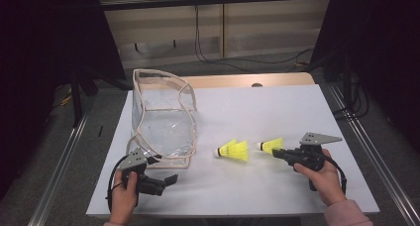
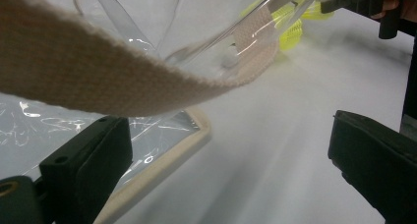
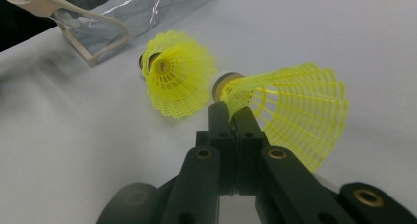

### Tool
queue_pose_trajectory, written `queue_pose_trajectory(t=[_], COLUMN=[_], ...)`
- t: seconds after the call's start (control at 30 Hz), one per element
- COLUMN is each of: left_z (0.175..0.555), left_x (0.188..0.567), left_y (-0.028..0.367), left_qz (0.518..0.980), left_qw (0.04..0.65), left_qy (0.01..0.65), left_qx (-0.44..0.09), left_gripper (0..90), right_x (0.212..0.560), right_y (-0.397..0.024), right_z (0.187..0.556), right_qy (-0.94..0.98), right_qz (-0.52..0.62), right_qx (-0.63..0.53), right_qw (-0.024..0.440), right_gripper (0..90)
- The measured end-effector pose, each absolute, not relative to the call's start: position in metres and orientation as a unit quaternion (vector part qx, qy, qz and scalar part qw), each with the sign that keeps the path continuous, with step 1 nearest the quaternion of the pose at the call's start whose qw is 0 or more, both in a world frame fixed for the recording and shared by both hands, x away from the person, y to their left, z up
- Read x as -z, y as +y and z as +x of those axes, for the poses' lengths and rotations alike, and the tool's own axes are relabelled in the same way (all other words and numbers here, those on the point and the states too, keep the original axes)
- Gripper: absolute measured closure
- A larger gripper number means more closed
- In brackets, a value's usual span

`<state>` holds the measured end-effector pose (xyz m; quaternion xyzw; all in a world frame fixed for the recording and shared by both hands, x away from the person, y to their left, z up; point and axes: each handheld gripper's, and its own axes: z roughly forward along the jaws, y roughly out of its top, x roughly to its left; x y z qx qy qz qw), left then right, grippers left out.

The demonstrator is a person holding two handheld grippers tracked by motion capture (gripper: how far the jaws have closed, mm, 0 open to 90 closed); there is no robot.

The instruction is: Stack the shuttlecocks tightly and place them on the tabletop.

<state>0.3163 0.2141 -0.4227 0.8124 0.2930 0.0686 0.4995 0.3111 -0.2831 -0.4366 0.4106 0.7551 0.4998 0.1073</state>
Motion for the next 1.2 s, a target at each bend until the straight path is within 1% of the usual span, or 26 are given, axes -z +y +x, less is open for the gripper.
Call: queue_pose_trajectory(t=[0.63,0.8,1.2], left_z=[0.3168,0.3171,0.3165], left_x=[0.4232,0.4230,0.4226], left_y=[0.2145,0.2154,0.2153], left_qz=[0.813,0.813,0.813], left_qw=[0.496,0.496,0.496], left_qy=[0.295,0.296,0.296], left_qx=[-0.070,-0.070,-0.071], left_gripper=[2.9,2.9,2.9], right_x=[0.4375,0.4372,0.4370], right_y=[-0.2772,-0.2760,-0.2737], right_z=[0.3121,0.3120,0.3120], right_qy=[0.760,0.757,0.761], right_qz=[0.404,0.406,0.401], right_qx=[-0.500,-0.503,-0.501], right_qw=[0.101,0.093,0.097], right_gripper=[89.5,89.5,89.5])
